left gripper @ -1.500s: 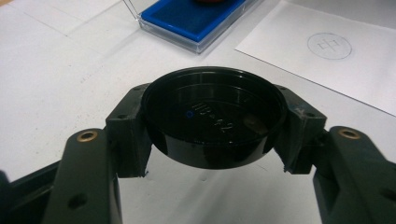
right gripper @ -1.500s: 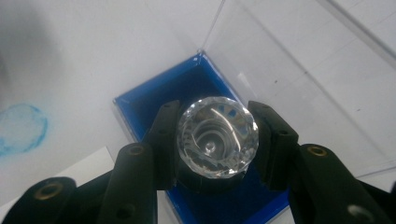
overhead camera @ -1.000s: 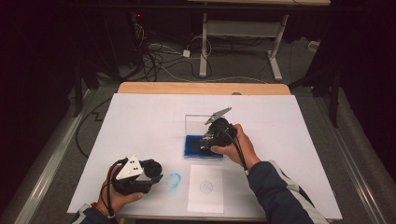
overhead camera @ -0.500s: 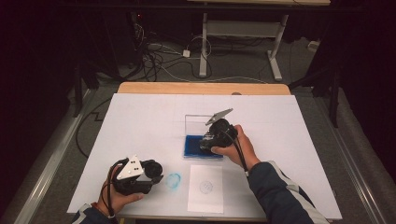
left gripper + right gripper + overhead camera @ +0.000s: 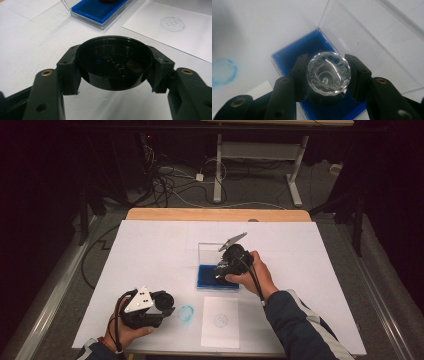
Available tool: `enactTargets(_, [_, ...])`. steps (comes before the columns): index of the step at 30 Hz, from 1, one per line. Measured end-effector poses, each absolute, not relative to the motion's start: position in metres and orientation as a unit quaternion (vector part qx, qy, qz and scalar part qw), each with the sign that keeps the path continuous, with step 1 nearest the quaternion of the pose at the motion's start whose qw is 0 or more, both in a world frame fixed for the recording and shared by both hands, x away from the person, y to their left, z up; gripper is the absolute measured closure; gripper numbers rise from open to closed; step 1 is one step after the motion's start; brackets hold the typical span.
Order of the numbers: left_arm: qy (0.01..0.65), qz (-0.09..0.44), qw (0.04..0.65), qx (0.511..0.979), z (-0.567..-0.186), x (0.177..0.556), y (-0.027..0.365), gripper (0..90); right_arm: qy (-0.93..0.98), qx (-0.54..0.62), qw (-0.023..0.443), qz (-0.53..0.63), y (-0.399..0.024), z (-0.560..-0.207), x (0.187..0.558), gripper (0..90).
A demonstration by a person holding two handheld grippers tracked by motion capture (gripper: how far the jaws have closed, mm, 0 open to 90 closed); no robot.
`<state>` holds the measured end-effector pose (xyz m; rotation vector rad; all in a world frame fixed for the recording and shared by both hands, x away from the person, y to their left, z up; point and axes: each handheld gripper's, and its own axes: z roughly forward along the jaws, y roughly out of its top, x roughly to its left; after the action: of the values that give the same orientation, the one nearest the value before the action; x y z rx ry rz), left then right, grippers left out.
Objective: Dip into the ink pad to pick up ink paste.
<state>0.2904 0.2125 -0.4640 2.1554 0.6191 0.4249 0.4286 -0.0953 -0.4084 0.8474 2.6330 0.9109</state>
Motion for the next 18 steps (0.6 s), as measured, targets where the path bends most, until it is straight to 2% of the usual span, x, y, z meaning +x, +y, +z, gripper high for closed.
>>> enactTargets(7, [0.245,0.17,0.417,0.859,-0.464,0.291,0.211,36.5,0.894,0.268,0.139,0.332,-0.095,-0.369,0.417,57.9])
enactTargets(18, [0.245,0.171,0.416,0.859,-0.463,0.291,0.212,36.5,0.892,0.271,0.139,0.333,-0.097,-0.368,0.417,57.9])
